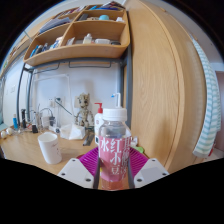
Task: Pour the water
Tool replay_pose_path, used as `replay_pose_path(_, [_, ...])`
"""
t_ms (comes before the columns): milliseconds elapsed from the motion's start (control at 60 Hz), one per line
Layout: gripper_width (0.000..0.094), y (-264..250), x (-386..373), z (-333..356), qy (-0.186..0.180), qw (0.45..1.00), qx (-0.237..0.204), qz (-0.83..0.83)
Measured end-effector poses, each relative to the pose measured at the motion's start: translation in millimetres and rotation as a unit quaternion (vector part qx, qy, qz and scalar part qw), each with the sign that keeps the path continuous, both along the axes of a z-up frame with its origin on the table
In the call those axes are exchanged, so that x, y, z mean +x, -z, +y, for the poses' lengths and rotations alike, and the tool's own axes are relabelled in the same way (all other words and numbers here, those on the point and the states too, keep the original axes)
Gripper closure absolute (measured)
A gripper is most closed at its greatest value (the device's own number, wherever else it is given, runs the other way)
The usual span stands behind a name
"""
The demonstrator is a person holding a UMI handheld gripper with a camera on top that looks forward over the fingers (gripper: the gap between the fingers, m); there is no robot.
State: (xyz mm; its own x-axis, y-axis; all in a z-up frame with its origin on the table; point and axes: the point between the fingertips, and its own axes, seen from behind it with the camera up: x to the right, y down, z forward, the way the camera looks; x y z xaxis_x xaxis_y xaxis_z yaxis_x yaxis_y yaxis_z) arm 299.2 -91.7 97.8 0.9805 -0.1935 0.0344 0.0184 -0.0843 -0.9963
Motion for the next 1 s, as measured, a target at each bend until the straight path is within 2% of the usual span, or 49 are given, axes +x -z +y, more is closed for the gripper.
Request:
replay_pose_path(133, [0.0614, -1, -1, 0, -0.004, 1.000, 0.000, -0.006])
replay_pose_path(233, [0.0614, 0, -2, -2, 0.002, 1.000, -0.010, -0.021])
replay_pose_path(333, [0.0615, -3, -11, 0, -0.008, 0.998, -0.023, -0.057])
replay_pose_path(517, [0.0613, -24, -32, 15, -0.015, 0.971, -0.062, -0.230])
replay_pose_path(733, [0.0611, -47, -60, 52, -0.021, 0.866, -0.099, -0.490])
replay_pose_path(1000, [0.0612, -59, -82, 79, -0.026, 0.672, -0.129, -0.729])
